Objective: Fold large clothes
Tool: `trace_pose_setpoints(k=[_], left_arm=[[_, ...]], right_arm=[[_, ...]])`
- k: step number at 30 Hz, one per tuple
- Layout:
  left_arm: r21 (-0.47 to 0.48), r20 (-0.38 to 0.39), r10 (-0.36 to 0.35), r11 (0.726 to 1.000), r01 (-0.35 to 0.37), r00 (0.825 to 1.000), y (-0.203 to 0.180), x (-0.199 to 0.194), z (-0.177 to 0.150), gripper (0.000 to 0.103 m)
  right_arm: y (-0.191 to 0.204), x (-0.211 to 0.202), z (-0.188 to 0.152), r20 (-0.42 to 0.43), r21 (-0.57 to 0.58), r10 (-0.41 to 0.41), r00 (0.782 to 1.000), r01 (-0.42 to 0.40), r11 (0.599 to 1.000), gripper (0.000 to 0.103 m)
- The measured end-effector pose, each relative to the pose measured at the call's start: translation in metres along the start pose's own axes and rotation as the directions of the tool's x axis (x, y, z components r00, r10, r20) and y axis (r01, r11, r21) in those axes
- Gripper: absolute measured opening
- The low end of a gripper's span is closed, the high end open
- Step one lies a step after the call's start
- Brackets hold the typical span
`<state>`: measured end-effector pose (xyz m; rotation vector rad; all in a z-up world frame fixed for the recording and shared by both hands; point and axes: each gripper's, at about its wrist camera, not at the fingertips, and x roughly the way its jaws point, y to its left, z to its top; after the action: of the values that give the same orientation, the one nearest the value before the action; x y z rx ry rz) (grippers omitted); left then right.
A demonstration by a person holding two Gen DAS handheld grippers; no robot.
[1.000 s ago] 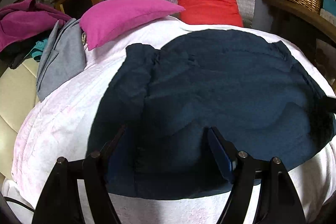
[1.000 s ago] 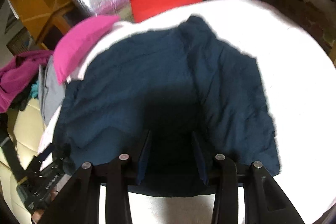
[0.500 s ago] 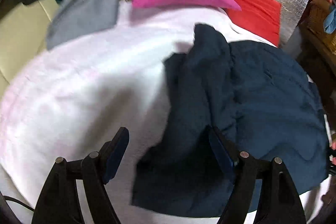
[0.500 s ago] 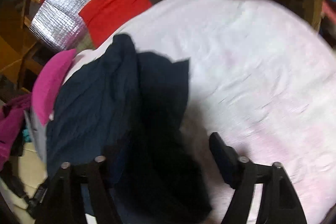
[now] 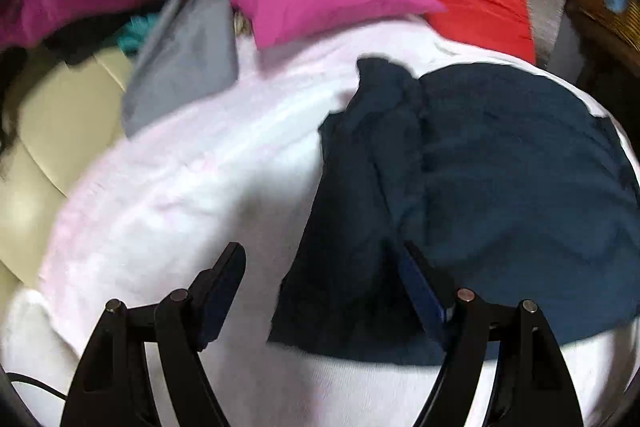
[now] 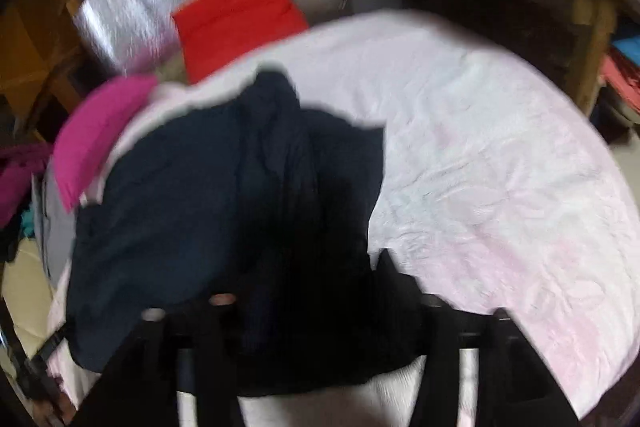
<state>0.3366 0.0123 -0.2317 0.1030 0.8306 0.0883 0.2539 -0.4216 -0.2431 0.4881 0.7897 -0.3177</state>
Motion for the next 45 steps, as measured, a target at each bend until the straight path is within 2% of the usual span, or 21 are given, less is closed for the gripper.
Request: trace_pose_setpoints(k=[4, 8, 10, 13, 16, 21, 28, 31, 35, 38, 45], left_arm=[[0.054, 0.071, 0.051, 0.997, -0.055, 0.996, -0.005, -0.062, -0.006, 0.079], [0.057, 0.192, 0.023, 0.998, -0.034, 0.981, 0.002, -0.136, -0.01, 0.08], [0.045, 0.243, 0.016, 0.999, -0.028, 0.97, 0.008, -0.173, -0.013, 0.08], [0.031, 0.322, 0.02, 0.999, -0.032, 0.946, 0.017, -0.223, -0.017, 0.094], [0.021, 0.397, 0.024, 0.999, -0.035, 0.918, 0.025, -0.267, -0.025, 0.095], [0.008, 0.453, 0.019, 1.0, -0.026, 0.891, 0.033, -0.328, -0.042, 0.099], [0.015, 0.49, -0.026, 1.0, 0.021, 0.871, 0.038, -0.382, -0.058, 0.1], [0.026, 0.5, -0.038, 0.999, 0.029, 0.865, 0.035, -0.393, -0.063, 0.1], [0.035, 0.51, -0.048, 0.999, 0.036, 0.859, 0.031, -0.404, -0.069, 0.1], [0.03, 0.516, -0.046, 0.999, 0.036, 0.855, 0.032, -0.409, -0.071, 0.1], [0.01, 0.518, -0.031, 1.0, 0.029, 0.855, 0.038, -0.41, -0.073, 0.1]], right_arm=[[0.016, -0.062, -0.015, 0.148, -0.058, -0.041, 0.988, 0.05, 0.997, 0.079], [0.034, -0.118, -0.04, 0.221, -0.122, -0.045, 0.974, 0.074, 0.99, 0.083], [0.043, -0.144, -0.051, 0.24, -0.15, -0.043, 0.97, 0.08, 0.985, 0.084], [0.054, -0.184, -0.067, 0.244, -0.176, -0.012, 0.97, 0.056, 0.983, 0.084], [0.066, -0.219, -0.08, 0.253, -0.211, 0.02, 0.967, 0.035, 0.977, 0.084], [0.084, -0.283, -0.106, 0.257, -0.243, 0.046, 0.965, 0.019, 0.97, 0.085], [0.104, -0.348, -0.132, 0.33, -0.286, 0.057, 0.942, 0.042, 0.957, 0.085], [0.109, -0.37, -0.139, 0.351, -0.293, 0.083, 0.933, 0.025, 0.956, 0.087], [0.12, -0.393, -0.149, 0.377, -0.323, 0.087, 0.922, 0.043, 0.945, 0.087], [0.123, -0.401, -0.153, 0.385, -0.33, 0.089, 0.919, 0.047, 0.943, 0.087], [0.127, -0.396, -0.151, 0.366, -0.326, 0.086, 0.927, 0.041, 0.944, 0.087]])
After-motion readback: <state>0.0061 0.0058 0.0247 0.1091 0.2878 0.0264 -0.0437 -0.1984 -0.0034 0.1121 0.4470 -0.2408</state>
